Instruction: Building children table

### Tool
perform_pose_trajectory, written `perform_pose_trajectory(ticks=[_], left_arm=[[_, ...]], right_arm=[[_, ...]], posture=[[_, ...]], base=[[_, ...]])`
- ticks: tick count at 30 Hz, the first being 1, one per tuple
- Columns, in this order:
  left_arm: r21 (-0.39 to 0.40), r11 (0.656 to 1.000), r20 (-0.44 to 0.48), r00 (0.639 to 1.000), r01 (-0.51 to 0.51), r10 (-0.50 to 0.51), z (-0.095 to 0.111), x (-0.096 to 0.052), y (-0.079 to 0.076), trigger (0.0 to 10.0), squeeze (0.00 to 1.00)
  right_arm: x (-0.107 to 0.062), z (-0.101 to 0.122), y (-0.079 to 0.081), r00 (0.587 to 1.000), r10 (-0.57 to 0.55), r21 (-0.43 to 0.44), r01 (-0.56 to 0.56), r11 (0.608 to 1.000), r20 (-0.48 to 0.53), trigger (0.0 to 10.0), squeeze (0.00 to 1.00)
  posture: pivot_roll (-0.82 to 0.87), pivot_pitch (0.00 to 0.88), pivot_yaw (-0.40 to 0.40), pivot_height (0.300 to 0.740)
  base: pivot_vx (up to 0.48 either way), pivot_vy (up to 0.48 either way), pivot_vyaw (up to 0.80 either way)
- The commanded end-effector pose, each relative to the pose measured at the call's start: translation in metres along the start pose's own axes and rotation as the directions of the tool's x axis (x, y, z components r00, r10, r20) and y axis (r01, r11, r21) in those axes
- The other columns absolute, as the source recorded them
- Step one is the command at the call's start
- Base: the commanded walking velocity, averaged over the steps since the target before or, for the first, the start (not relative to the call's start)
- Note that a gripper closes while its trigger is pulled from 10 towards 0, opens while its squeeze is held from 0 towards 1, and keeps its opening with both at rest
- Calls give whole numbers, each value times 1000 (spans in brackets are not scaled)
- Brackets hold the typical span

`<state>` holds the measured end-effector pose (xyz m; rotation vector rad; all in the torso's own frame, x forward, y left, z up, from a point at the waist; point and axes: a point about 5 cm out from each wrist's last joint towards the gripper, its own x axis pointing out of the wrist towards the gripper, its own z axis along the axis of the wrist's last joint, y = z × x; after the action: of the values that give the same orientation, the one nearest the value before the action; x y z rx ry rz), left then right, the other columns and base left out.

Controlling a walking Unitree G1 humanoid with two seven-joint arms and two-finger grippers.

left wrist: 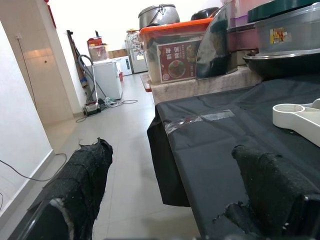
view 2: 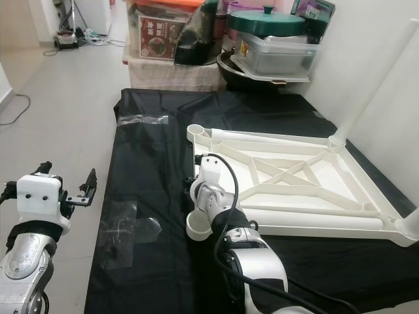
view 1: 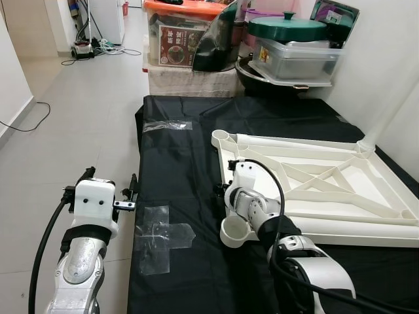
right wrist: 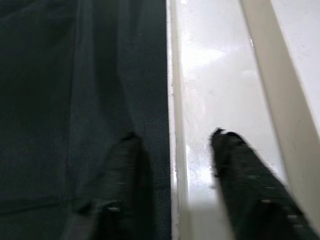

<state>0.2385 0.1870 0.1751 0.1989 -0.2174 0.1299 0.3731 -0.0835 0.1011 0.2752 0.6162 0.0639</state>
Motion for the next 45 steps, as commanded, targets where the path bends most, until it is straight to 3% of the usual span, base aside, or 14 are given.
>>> perform_pose_trajectory(ticks=[1, 11, 17, 19, 20, 22, 24, 26, 27, 29, 31, 40, 42, 45], left_arm=[[-3, 1000, 7, 1000, 11, -11, 1, 1, -4, 10000, 0], [11, 1000, 11, 1000, 20, -21, 1, 2, -6, 10000, 0], [17, 1000, 8, 1000, 26, -26, 0, 1, -8, 10000, 0], [16, 1000, 4, 1000, 25, -25, -1, 1, -7, 10000, 0], [16, 1000, 4, 1000, 25, -25, -1, 1, -7, 10000, 0], [13, 999, 4, 1000, 31, -31, -1, 1, -8, 10000, 0], [13, 999, 4, 1000, 31, -31, -1, 1, -8, 10000, 0], [11, 999, 4, 999, 41, -41, -2, 3, -10, 10000, 0], [11, 999, 4, 999, 41, -41, -2, 3, -10, 10000, 0], [11, 999, 4, 999, 47, -47, -2, 4, -10, 10000, 0], [10, 999, 5, 999, 50, -50, -3, 5, -11, 10000, 0], [7, 998, 8, 998, 57, -57, -3, 6, -12, 10000, 0], [8, 998, 9, 998, 58, -58, -3, 7, -12, 10000, 0], [13, 998, 15, 998, 56, -56, -2, 8, -12, 10000, 0]], right_arm=[[3, -32, -14, 993, -26, -75, 18, 997, -116, 0, 0], [0, -37, -41, 979, -66, -236, 19, 972, -193, 0, 0], [-12, -37, -49, 937, 119, -310, -225, 924, -328, 0, 0], [-29, -38, -45, 842, 367, -416, -520, 746, -395, 0, 0], [-29, -38, -45, 842, 367, -416, -520, 746, -395, 0, 0], [-50, -39, -59, 742, 466, -543, -670, 506, -481, 0, 0], [-50, -39, -59, 742, 466, -543, -670, 506, -481, 0, 0], [-75, -41, -84, 647, 458, -621, -749, 231, -609, 0, 0], [-75, -41, -84, 647, 458, -621, -749, 231, -609, 0, 0], [-98, -42, -114, 572, 358, -626, -779, -45, -738, 0, 0], [-115, -40, -141, 541, 208, -577, -788, -215, -815, 0, 0], [-144, -35, -171, 417, 37, -401, -842, -361, -908, 0, 0], [-142, -35, -174, 429, 5, -398, -834, -383, -903, 0, 0], [-124, -29, -175, 534, -35, -466, -765, -445, -845, 0, 0]], posture=[[110, 0, -137, 740], [96, 0, -148, 740], [67, 0, -152, 740], [59, 0, -145, 740], [59, 0, -145, 740], [44, 0, -133, 740], [44, 0, -133, 740], [34, 0, -126, 740], [34, 0, -126, 740], [21, 0, -117, 740], [21, 0, -117, 740], [9, 0, -107, 740], [11, 0, -108, 740], [23, 0, -109, 740]], base=[[0, 0, 0], [0, 0, 0], [0, 0, 0], [0, 0, 0], [0, 0, 0], [0, 0, 0], [0, 0, 0], [0, 0, 0], [0, 0, 0], [0, 0, 0], [0, 0, 0], [0, 0, 0], [0, 0, 0], [0, 0, 0]])
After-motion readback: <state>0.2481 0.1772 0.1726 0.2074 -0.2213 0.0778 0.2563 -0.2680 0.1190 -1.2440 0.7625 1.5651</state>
